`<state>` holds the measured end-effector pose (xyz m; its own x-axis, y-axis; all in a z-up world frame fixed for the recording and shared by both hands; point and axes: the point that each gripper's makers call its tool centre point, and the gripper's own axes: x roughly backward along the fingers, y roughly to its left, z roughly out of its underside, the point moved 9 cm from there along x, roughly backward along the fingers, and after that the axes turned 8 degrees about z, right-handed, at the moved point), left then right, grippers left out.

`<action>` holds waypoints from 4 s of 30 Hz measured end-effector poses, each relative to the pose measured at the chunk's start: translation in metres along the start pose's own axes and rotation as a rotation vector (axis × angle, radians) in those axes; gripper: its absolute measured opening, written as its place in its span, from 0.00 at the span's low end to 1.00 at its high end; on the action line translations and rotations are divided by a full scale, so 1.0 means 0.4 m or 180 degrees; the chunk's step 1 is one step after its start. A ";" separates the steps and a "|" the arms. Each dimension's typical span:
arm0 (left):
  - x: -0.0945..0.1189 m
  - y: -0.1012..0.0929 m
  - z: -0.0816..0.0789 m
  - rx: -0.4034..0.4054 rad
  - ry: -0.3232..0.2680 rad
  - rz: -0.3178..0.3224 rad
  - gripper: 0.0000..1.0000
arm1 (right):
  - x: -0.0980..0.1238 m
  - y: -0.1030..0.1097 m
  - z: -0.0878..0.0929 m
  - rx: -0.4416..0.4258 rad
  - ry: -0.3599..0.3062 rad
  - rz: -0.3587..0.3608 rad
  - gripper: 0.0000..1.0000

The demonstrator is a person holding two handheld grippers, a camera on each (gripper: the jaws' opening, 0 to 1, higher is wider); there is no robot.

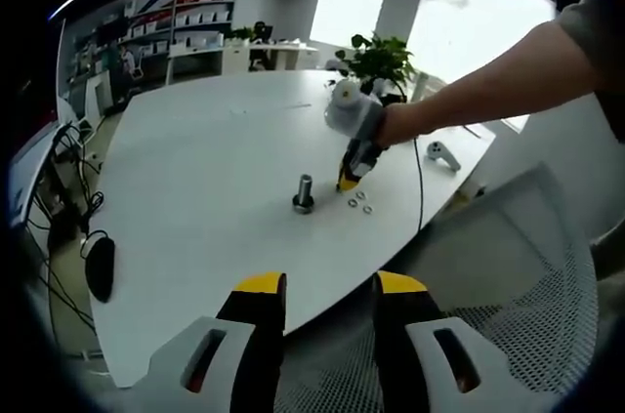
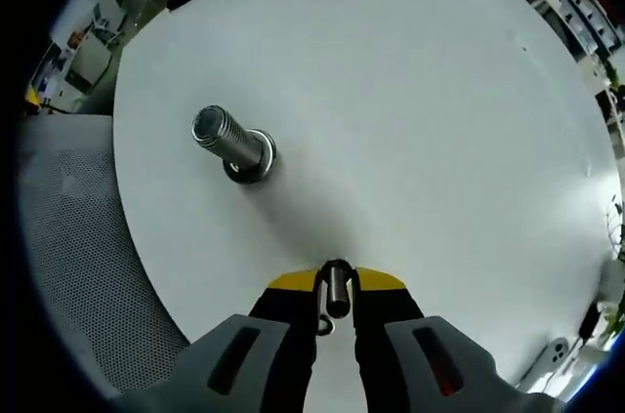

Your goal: Place the washer onto the threaded stud by aligning its center hole with the stud, sliding it down to the base, and recovering from edge contact or off-axis alignment until the washer reaches the visible bottom stop.

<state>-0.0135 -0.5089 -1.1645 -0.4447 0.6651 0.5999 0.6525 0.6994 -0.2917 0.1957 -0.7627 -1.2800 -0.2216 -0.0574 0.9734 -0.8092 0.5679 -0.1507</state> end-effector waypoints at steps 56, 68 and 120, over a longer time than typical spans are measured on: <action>0.003 -0.001 -0.003 -0.0033 -0.0035 0.0006 0.33 | 0.062 0.073 0.136 -0.0329 -0.0161 0.0036 0.21; 0.003 -0.001 -0.002 -0.0030 -0.0024 0.0003 0.33 | 0.039 0.113 0.136 -0.0190 -0.0091 -0.0044 0.21; 0.001 0.000 -0.004 -0.0007 -0.0039 0.0006 0.34 | 0.020 0.125 0.098 0.0455 0.0290 -0.0006 0.15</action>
<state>-0.0128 -0.5090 -1.1630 -0.4510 0.6696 0.5902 0.6546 0.6976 -0.2912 0.1319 -0.7670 -1.2865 -0.1750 0.0202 0.9844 -0.8802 0.4448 -0.1656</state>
